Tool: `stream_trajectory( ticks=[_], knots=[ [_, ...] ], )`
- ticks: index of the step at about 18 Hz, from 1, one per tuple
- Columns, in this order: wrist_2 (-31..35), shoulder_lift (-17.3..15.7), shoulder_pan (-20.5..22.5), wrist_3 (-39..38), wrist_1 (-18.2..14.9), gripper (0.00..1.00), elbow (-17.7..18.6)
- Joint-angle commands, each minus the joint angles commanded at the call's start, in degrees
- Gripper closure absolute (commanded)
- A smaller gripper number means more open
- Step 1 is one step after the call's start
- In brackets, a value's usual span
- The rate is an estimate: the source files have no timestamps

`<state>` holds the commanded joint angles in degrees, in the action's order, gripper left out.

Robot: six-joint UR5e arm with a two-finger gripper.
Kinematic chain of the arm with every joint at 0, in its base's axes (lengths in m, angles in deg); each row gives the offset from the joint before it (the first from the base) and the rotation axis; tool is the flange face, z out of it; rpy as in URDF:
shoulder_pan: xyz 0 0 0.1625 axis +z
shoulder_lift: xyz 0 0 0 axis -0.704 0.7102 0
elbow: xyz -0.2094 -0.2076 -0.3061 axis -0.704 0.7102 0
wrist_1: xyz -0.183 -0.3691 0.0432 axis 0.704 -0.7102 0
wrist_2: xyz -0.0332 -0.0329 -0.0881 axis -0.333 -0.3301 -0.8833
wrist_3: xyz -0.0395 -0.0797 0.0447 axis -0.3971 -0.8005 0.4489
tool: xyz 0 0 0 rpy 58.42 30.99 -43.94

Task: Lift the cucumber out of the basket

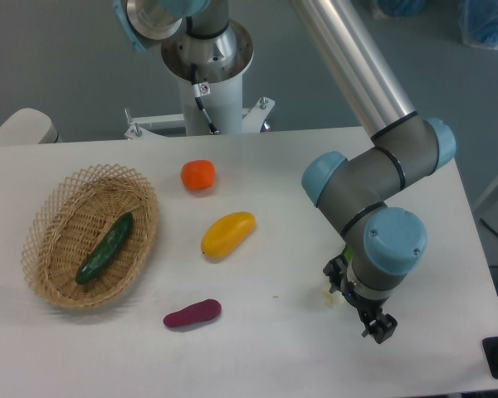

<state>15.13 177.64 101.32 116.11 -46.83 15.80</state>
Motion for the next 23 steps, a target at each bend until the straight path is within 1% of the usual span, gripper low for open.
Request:
stream_trajectory(
  ticks=[8, 11, 13, 15, 17, 20, 23],
  knots=[
    [-0.8, -0.1, 0.1, -0.3, -0.1, 0.0, 0.1],
    [-3.9, -0.2, 0.4, -1.2, -0.1, 0.0, 0.2],
    [-4.4, -0.6, 0.5, -4.5, -0.1, 0.0, 1.0],
    [-4.3, -1.7, -0.2, -10.3, -0.5, 0.0, 1.7],
    [-4.9, -4.3, -1.9, -12.6, -0.6, 0.0, 4.6],
    [-6.3, -9.7, -3.9, -15.8, -0.6, 0.0, 11.6],
    [-7.2, -15.1, -7.5, -20.5, -0.8, 0.0, 16.9]
  ],
)
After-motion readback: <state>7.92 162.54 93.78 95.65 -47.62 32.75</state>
